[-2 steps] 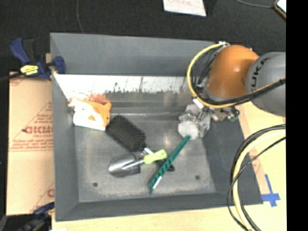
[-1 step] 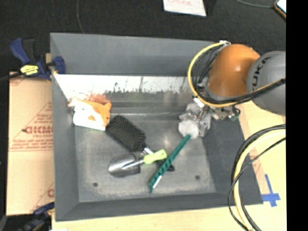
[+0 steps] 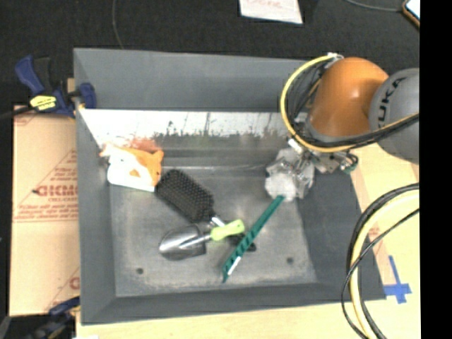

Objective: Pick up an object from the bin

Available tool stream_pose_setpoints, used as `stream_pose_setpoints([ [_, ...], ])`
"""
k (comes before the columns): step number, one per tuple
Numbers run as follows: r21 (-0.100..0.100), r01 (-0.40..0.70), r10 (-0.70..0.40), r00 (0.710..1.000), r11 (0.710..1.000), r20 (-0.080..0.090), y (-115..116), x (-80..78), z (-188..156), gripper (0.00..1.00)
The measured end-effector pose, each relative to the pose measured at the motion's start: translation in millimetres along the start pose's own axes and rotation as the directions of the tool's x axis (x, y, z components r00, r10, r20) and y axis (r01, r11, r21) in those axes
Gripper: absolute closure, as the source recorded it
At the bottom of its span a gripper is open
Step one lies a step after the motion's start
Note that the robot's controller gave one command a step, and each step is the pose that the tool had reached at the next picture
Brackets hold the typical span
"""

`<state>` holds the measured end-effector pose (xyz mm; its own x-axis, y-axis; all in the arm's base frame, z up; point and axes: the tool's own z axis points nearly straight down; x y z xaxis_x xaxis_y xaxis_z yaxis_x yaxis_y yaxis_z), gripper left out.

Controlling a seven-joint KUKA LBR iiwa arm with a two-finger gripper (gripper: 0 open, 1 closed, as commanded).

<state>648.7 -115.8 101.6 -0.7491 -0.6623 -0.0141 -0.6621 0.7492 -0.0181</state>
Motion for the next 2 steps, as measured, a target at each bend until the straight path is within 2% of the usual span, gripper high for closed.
stream_pose_setpoints([
  [1,0.011,-0.001,0.001,1.000,1.000,0.008,-3.7,-2.4,-36.2,1.00],
  [2,0.012,-0.002,0.002,1.000,1.000,0.010,-4.1,-2.3,-41.4,1.00],
])
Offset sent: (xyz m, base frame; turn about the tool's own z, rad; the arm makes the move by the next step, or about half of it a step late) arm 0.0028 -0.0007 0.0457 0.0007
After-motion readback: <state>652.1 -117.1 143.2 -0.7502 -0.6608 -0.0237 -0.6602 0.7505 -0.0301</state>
